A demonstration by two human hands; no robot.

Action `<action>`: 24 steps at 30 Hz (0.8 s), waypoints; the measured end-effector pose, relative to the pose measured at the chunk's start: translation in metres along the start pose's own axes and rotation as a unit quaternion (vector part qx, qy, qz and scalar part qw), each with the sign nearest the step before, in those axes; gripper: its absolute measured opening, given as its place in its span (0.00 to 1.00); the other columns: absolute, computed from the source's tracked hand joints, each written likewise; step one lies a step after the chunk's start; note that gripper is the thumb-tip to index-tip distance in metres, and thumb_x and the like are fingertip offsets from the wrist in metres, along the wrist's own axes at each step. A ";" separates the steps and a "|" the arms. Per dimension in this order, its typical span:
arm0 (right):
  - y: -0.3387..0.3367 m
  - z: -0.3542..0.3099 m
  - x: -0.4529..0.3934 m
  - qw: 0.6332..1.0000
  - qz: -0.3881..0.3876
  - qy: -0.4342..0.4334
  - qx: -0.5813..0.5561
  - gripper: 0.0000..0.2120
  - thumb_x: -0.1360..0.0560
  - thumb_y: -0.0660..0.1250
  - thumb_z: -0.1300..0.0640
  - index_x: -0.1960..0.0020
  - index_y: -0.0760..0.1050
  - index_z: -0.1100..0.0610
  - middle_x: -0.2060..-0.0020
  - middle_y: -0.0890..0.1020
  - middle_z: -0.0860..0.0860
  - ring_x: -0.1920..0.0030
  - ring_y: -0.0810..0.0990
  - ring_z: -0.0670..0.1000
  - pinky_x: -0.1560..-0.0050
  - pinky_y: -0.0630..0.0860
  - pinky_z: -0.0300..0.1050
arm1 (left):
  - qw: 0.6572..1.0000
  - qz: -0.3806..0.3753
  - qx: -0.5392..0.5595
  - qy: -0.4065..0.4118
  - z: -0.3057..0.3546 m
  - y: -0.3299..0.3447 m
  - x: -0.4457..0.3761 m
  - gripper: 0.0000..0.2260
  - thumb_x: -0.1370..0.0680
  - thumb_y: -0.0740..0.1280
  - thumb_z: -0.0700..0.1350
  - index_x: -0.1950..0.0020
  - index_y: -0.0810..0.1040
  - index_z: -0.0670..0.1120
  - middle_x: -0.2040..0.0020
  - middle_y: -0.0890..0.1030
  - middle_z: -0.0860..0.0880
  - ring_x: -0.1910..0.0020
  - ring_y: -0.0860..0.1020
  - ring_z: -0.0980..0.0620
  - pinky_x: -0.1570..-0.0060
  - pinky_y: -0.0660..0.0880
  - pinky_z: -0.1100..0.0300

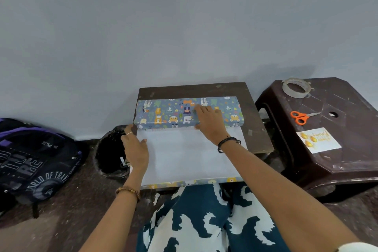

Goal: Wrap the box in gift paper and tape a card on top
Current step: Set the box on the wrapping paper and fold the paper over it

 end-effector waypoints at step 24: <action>0.028 0.070 0.075 0.725 0.232 0.436 -0.481 0.21 0.25 0.61 0.70 0.32 0.65 0.66 0.38 0.67 0.59 0.45 0.75 0.55 0.56 0.68 0.33 | 0.877 -0.181 -0.295 0.333 0.094 0.080 0.027 0.22 0.17 0.51 0.48 0.23 0.50 0.56 0.23 0.51 0.50 0.24 0.47 0.45 0.29 0.46 0.40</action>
Point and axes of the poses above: each hand's wrist, its own x-axis away from the middle knuckle, its own y-axis out of the palm, z = x × y, the point moved 6 cm from there along -x, towards the middle knuckle
